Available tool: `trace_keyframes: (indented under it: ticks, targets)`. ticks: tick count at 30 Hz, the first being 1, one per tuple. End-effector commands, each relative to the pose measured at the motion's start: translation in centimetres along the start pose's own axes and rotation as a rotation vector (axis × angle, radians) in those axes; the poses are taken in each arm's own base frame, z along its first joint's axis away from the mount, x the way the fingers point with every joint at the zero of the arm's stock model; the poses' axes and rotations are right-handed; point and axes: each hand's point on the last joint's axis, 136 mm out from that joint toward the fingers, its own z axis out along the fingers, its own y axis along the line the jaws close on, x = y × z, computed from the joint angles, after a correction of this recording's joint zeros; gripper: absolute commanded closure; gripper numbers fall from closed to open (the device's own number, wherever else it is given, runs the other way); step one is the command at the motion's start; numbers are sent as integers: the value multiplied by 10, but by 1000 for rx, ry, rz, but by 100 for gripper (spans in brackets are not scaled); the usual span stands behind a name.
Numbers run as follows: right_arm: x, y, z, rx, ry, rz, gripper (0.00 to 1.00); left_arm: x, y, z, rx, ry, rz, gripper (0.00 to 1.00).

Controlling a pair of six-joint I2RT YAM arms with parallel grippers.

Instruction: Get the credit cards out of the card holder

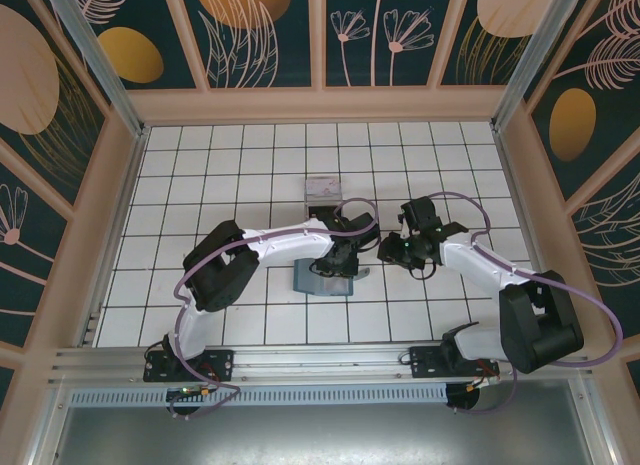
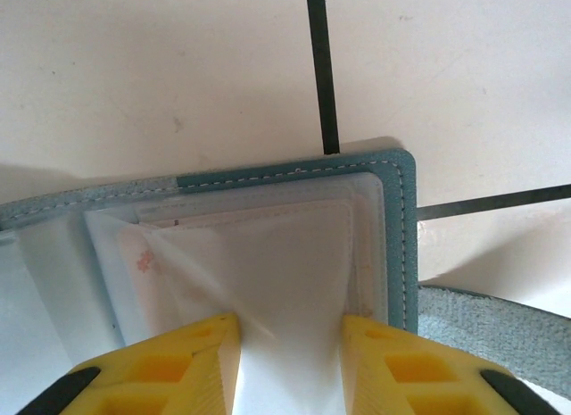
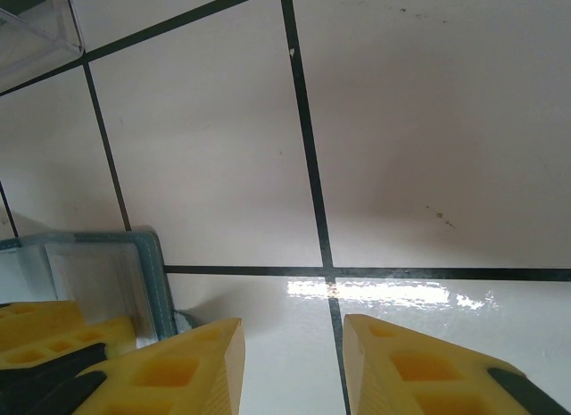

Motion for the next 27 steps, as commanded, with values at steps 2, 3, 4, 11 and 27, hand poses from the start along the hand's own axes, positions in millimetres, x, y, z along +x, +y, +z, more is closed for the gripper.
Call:
trace_keyframes:
  ticks: [2, 3, 4, 11, 27]
  targets:
    - [-2, 1, -4, -12, -14, -4, 65, 5, 9, 3, -43, 9, 14, 68]
    - [-2, 2, -5, -12, -15, -4, 65, 3, 9, 0, -44, -1, 16, 68]
    - [-3, 2, -5, -13, -15, -1, 65, 2, 9, -3, -42, -9, 16, 69]
    - [-4, 6, -7, -20, -17, 4, 65, -3, 14, -16, -57, -47, 21, 70]
    - [-7, 18, -11, -14, -20, 2, 65, -7, 30, -43, -75, -115, 11, 68]
